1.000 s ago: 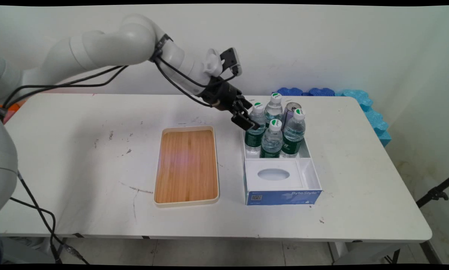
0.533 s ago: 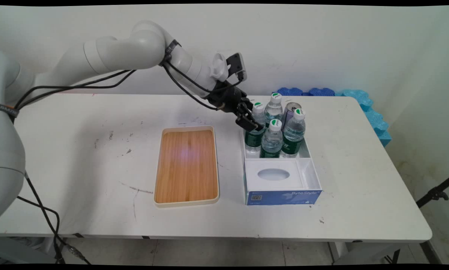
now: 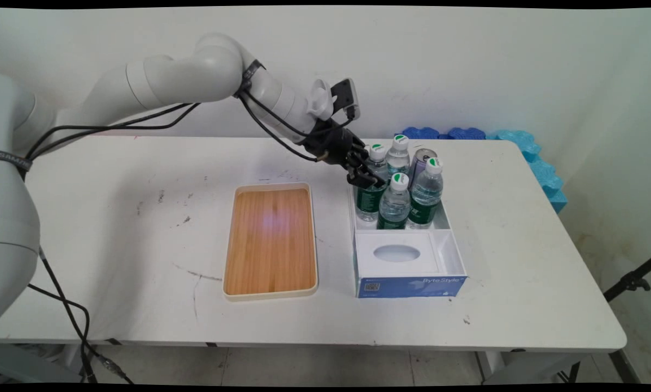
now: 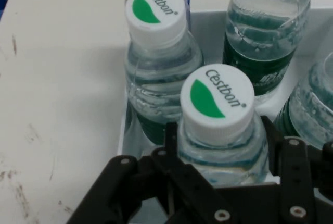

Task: Place the picked object on the tray

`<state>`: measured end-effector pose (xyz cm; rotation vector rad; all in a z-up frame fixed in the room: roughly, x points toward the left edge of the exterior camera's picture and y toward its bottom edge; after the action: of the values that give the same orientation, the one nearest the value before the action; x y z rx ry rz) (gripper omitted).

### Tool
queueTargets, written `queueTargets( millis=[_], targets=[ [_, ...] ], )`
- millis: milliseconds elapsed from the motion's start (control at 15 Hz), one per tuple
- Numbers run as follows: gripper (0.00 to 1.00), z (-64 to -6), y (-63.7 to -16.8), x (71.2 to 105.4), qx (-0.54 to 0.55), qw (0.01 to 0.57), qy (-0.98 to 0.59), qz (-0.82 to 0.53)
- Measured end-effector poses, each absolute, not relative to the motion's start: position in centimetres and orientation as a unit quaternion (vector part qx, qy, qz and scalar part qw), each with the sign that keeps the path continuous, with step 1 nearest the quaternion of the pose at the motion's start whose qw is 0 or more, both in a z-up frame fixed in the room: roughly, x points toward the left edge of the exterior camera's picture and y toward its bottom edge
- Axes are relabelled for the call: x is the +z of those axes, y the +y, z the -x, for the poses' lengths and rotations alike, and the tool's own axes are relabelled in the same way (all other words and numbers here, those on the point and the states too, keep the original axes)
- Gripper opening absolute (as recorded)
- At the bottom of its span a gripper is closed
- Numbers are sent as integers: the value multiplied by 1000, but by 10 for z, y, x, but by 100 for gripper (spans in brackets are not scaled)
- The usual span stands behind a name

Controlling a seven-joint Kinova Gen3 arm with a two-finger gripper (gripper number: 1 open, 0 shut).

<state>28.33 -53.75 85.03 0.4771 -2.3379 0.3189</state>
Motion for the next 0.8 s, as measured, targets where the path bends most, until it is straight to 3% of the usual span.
queueTargets(
  millis=[267,800],
  targets=[
    [0,-290,-532,874,134,373,-897,-194],
    [0,-335,-490,961,167,399,-880,-196]
  ],
)
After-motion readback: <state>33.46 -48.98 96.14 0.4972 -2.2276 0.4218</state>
